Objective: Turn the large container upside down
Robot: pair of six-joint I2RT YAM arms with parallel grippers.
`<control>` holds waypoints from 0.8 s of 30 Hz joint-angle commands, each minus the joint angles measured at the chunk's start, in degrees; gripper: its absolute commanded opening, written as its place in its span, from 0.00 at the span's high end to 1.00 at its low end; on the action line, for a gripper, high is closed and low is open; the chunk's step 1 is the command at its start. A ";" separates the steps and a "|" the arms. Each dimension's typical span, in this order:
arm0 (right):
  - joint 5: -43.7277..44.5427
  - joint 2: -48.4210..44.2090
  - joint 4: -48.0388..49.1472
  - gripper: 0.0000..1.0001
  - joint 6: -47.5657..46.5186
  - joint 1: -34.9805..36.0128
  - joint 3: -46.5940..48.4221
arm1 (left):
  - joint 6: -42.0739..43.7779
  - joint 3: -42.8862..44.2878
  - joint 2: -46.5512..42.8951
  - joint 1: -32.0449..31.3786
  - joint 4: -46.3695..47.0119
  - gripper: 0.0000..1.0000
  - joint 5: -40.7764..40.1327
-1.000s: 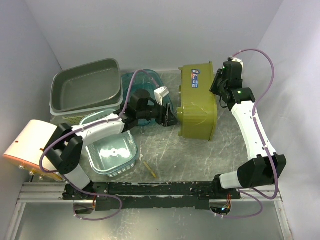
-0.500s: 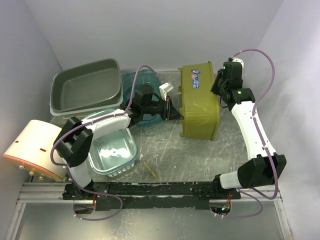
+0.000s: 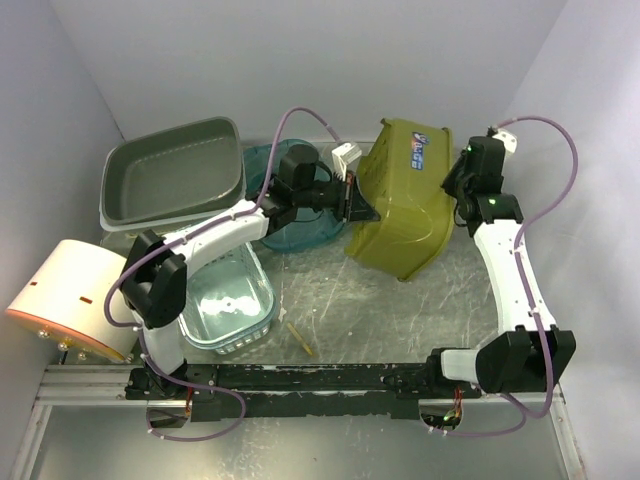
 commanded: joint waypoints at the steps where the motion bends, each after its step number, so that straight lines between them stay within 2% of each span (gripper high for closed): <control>1: 1.23 -1.21 -3.60 0.74 3.61 -3.45 -4.70 | 2.94 7.23 1.50 -1.04 2.44 0.93 0.79; 6: 3.74 -2.67 -2.89 0.69 6.26 -5.65 -9.06 | 1.76 10.44 6.20 -3.67 3.01 0.93 2.75; 9: 6.88 -2.39 -3.78 0.64 6.94 -6.40 -9.74 | -2.03 9.72 8.65 -4.91 7.44 0.93 4.21; 11: 8.73 -1.99 -4.69 0.48 6.95 -6.54 -9.47 | -4.23 9.27 10.48 -5.66 10.99 0.93 4.92; 15: 10.55 -2.00 -5.95 0.28 7.50 -6.55 -8.69 | -7.29 10.11 13.61 -6.94 14.22 0.93 5.66; 24: 16.22 -5.15 -10.23 0.16 9.41 -6.55 -5.81 | -10.82 19.29 23.65 -7.18 17.56 0.93 6.02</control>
